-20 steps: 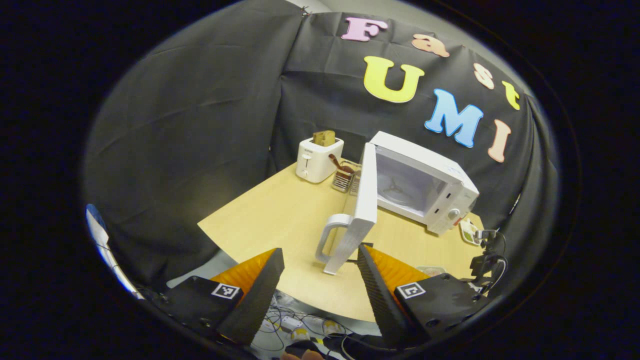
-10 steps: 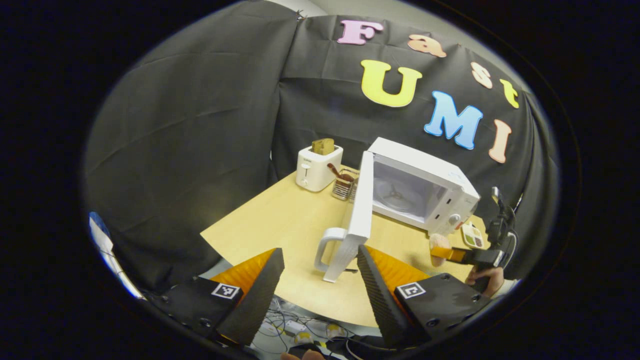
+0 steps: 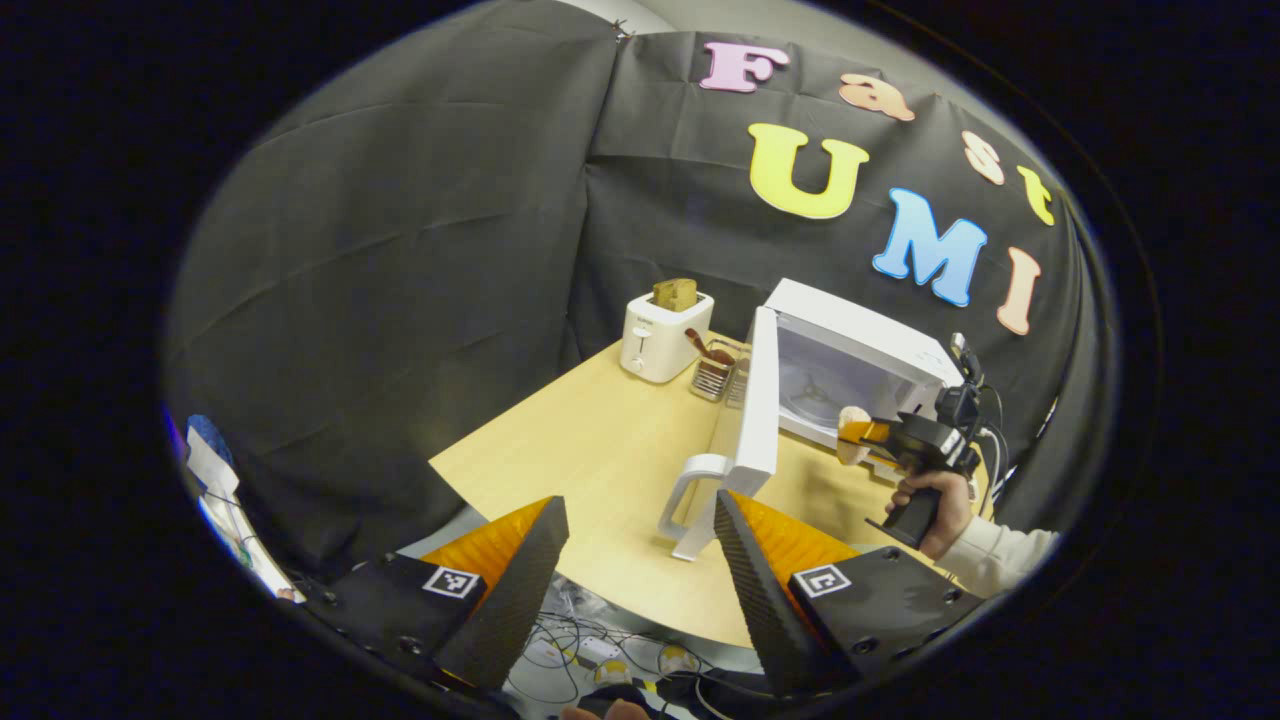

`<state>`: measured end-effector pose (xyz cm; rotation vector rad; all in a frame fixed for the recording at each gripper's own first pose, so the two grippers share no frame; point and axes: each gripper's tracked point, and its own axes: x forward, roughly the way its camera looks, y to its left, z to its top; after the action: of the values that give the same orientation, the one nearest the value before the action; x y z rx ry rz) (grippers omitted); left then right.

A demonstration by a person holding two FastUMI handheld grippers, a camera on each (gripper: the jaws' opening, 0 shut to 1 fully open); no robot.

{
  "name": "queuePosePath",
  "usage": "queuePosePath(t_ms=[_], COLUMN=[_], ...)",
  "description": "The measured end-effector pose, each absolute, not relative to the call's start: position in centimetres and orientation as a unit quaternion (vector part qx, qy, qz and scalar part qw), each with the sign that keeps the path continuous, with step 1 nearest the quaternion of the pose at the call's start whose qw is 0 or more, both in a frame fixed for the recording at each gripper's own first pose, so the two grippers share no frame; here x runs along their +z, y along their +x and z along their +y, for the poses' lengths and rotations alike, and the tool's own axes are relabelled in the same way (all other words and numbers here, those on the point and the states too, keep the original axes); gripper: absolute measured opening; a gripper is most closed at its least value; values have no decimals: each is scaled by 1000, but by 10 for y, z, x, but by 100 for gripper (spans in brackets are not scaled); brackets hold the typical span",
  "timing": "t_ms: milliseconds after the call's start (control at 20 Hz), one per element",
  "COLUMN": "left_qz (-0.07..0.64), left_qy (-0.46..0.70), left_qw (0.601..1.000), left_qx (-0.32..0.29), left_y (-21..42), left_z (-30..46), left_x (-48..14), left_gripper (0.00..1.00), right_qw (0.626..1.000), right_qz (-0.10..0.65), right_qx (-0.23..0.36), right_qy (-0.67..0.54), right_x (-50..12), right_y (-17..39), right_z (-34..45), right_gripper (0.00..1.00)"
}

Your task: Open the microwave oven with the left hand, put the food in, and close the microwave oven.

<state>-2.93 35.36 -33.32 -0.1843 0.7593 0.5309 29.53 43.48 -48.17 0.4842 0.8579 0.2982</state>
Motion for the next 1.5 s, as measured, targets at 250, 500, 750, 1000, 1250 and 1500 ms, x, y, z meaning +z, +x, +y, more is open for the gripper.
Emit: queuePosePath(t_ms=[250, 500, 750, 1000, 1250, 1500], left_qz=[375, 388, 395, 385, 377, 367], left_qy=[-75, -74, -69, -97, -95, -82], left_qw=[884, 875, 866, 863, 871, 885], left_qx=[268, 281, 297, 313, 300, 277], left_y=[-43, -60, -82, -87, -74, -54], left_z=[357, 359, 356, 362, 364, 384], left_x=[-325, -327, -323, -326, -326, -333], left_gripper=[98, 96, 96, 100, 98, 96], right_qw=[866, 880, 890, 891, 882, 901], right_qz=[397, 355, 304, 289, 318, 317], right_qx=[106, 38, -24, -35, -12, 47], right_qy=[285, 312, 338, 349, 348, 294], right_x=[-500, -518, -532, -536, -527, -489], right_y=[343, 392, 425, 432, 417, 386], right_z=[464, 478, 473, 474, 478, 470], right_gripper=[49, 50, 52, 73, 98, 98])
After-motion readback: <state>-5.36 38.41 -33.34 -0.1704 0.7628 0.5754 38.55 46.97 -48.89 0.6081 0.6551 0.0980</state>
